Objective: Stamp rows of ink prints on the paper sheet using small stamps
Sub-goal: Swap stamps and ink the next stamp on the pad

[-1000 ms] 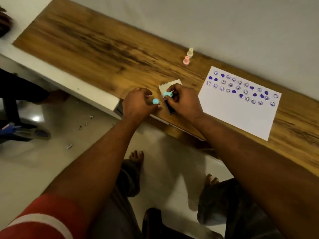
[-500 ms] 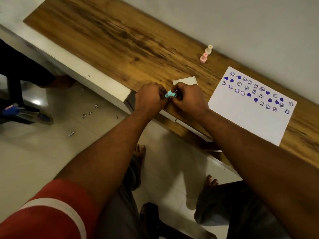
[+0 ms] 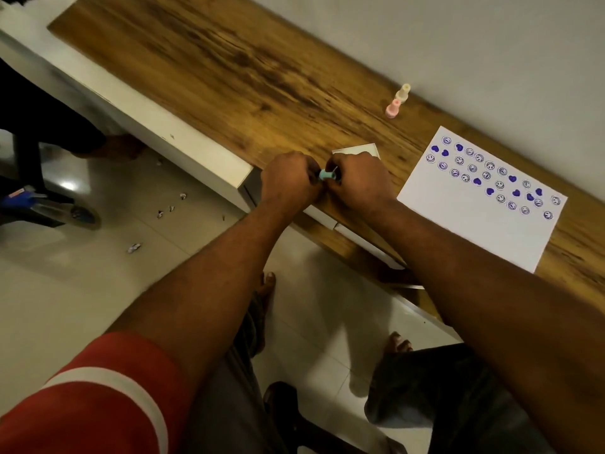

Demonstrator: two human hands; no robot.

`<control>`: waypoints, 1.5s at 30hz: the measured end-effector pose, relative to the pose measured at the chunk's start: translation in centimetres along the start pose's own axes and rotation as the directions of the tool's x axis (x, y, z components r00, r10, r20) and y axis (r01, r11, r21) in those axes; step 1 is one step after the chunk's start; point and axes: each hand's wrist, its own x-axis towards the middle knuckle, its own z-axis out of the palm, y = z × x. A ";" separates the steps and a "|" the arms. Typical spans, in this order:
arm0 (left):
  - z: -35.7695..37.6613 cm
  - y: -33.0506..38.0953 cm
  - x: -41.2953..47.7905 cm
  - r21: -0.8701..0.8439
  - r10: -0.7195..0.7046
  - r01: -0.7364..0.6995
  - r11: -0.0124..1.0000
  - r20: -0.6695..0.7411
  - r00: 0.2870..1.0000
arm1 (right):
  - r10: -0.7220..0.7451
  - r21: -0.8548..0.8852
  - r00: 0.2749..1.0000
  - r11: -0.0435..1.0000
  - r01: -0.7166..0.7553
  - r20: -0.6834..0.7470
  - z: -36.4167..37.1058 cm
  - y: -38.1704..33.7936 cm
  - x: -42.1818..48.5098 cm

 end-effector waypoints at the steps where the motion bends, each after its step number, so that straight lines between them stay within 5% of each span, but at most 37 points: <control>1: 0.0 0.0 0.0 0.004 0.002 -0.002 1.000 0.003 1.000 | -0.003 -0.019 1.000 1.000 0.004 0.010 -0.1 -0.1 0.1; 20: -0.5 0.4 -0.1 0.109 0.124 -0.123 0.986 0.002 0.992 | -0.044 -0.287 0.946 0.947 0.142 0.322 -3.0 -2.5 3.8; 29: -0.6 0.2 0.0 0.087 0.095 -0.096 0.992 0.019 0.995 | -0.128 -0.447 0.939 0.853 0.268 0.319 -2.1 -2.7 3.5; 37: -0.7 -0.1 0.6 0.019 0.025 -0.025 0.999 0.012 1.000 | -0.104 -0.132 0.980 0.983 0.127 0.170 -0.6 -0.6 2.4; 45: -0.4 -0.9 0.9 0.014 -0.016 0.017 1.000 -0.073 0.997 | -0.053 -0.071 0.993 0.996 0.060 0.101 -0.8 -1.8 6.6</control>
